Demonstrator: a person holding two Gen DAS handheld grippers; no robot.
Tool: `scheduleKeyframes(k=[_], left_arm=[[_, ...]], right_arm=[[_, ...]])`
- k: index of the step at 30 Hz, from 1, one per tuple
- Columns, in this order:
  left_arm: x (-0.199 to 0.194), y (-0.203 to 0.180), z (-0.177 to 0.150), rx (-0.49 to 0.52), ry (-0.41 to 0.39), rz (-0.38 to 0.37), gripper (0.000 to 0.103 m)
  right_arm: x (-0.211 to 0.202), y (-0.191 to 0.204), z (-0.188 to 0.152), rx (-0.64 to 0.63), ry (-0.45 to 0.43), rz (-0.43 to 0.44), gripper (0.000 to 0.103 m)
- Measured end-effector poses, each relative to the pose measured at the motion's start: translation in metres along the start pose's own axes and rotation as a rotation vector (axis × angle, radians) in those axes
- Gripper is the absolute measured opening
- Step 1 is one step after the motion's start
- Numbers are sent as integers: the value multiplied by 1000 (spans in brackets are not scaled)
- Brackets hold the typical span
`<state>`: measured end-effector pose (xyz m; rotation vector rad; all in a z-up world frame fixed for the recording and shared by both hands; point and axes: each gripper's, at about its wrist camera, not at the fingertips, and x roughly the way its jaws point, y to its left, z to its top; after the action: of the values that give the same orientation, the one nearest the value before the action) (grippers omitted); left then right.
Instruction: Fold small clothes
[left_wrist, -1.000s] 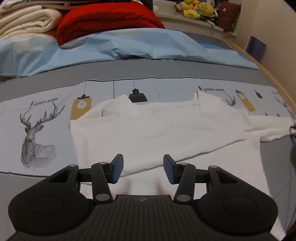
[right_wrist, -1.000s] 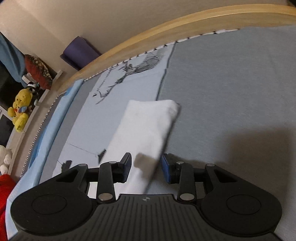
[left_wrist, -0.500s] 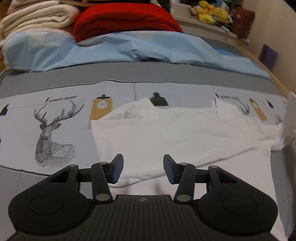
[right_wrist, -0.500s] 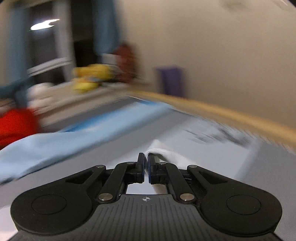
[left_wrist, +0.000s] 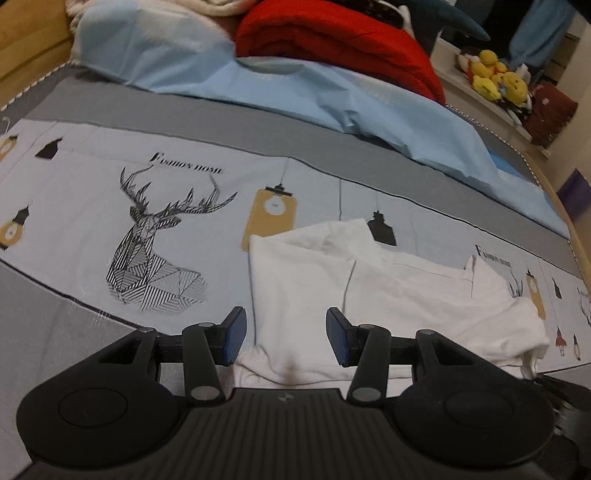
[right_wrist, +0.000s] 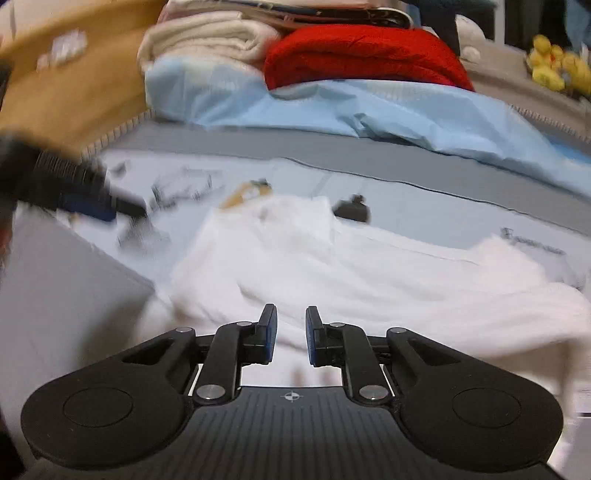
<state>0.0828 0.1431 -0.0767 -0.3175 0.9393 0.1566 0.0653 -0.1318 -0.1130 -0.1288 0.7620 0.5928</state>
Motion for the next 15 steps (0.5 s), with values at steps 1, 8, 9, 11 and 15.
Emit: scheduleKeyframes(k=[1, 8, 9, 11, 15], left_arm=[[1, 2, 1, -11, 3, -9, 53], [30, -12, -3, -61, 61, -112, 53], [39, -18, -4, -66, 81, -130, 53], [54, -28, -5, -66, 92, -153, 53], [86, -49, -8, -40, 106, -132, 53]], right_arm=[[-13, -7, 0, 1, -5, -11, 18], [-92, -118, 1, 322, -141, -225, 34], [-96, -136, -5, 382, -153, -281, 34], [-96, -168, -16, 511, -134, -385, 37], [-93, -219, -27, 632, -121, -378, 36]])
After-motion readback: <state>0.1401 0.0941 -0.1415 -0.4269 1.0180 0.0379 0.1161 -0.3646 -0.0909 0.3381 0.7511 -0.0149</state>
